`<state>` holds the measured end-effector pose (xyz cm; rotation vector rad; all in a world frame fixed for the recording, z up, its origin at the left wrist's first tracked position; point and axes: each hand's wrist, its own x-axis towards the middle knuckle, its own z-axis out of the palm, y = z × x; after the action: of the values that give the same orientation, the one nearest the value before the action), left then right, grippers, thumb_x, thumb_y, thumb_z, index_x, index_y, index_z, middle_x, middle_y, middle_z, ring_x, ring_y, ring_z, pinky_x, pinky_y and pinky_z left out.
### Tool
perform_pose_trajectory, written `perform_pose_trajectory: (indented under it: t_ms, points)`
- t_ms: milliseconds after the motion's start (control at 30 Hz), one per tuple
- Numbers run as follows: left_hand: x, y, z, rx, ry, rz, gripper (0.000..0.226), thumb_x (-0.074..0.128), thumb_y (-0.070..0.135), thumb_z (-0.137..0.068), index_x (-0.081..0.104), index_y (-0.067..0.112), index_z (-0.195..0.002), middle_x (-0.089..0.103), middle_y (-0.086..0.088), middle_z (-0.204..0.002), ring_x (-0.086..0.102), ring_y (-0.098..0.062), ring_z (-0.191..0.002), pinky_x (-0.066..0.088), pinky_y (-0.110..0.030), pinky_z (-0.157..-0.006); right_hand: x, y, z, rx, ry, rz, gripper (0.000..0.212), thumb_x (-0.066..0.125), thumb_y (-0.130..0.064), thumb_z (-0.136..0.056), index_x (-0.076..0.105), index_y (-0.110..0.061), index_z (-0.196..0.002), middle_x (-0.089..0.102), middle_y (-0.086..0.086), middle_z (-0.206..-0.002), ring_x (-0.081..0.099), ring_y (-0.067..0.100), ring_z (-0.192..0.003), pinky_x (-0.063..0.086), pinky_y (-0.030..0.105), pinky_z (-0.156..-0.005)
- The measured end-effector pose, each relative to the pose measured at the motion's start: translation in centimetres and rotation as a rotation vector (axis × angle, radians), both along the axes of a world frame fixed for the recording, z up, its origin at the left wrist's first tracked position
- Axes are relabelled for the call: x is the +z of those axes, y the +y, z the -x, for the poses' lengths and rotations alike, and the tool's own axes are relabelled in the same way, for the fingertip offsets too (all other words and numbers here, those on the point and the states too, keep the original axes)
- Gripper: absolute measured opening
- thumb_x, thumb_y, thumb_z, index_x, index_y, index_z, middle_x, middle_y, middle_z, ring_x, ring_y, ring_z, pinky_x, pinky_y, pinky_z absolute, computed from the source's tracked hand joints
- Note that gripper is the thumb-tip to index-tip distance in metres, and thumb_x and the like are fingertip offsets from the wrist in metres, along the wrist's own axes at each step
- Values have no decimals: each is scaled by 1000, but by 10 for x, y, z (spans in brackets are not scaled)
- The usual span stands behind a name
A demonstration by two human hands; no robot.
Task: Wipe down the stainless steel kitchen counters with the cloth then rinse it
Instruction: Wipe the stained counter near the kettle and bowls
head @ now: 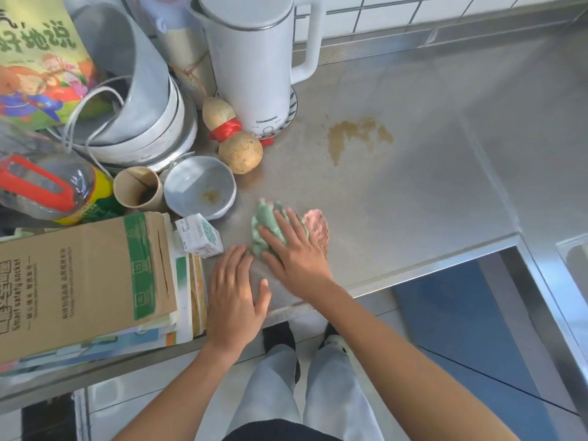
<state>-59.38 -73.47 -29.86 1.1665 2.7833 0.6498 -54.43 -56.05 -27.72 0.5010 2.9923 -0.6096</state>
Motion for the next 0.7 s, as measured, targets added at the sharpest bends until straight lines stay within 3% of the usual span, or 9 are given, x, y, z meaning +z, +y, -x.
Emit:
perform_pose_trajectory:
  t_ms: [100,167,267,367,433,567,700]
  points:
    - [0,-1,0,-2,-31,-21,51,58,30,-100,56,1,-142,49,-14,-156,39,-31,-153,36,-51,-123,1,31,-71,171,-61,-108,51,34,-55,-106,40,-35,-153,24,0,-168,8,22,-158,7,50,-126]
    - [2,-1,1,-6,-44,-39,50,58,29,-101,56,1,-141,50,-15,-156,40,-33,-152,38,-52,-122,3,70,-112,121,-114,-145,54,29,-58,-106,35,-37,-155,21,0,-169,5,21,-158,10,56,-126]
    - [7,5,-1,-61,-26,-57,49,55,21,-102,52,0,-146,50,-16,-156,43,-34,-150,40,-54,-120,8,130,-134,-220,-188,-76,59,24,-61,-103,34,-36,-156,18,2,-170,6,24,-158,15,58,-124]
    - [12,25,1,-136,-43,-92,48,56,16,-102,52,-1,-147,52,-16,-154,48,-35,-147,44,-55,-117,6,156,-93,-543,-203,-59,56,25,-56,-104,31,-37,-157,14,5,-171,5,27,-158,7,54,-125]
    - [16,44,7,-127,-75,-84,46,57,16,-101,54,-1,-145,53,-17,-153,50,-36,-145,45,-57,-115,2,146,-44,-645,-211,-48,55,25,-52,-106,27,-36,-158,8,6,-171,-1,29,-158,-2,57,-125]
    - [16,81,24,-59,-81,-74,42,60,6,-100,57,-4,-141,54,-20,-152,50,-37,-144,42,-53,-120,-3,84,13,-414,-100,-27,51,32,-48,-106,35,-35,-155,14,4,-170,2,31,-158,-2,56,-125]
    - [19,111,47,-39,-117,-56,43,54,7,-104,53,1,-147,48,-14,-160,42,-30,-152,37,-48,-125,-5,71,-34,-126,-68,-41,52,30,-54,-107,33,-36,-156,15,-1,-171,2,23,-159,-2,46,-126]
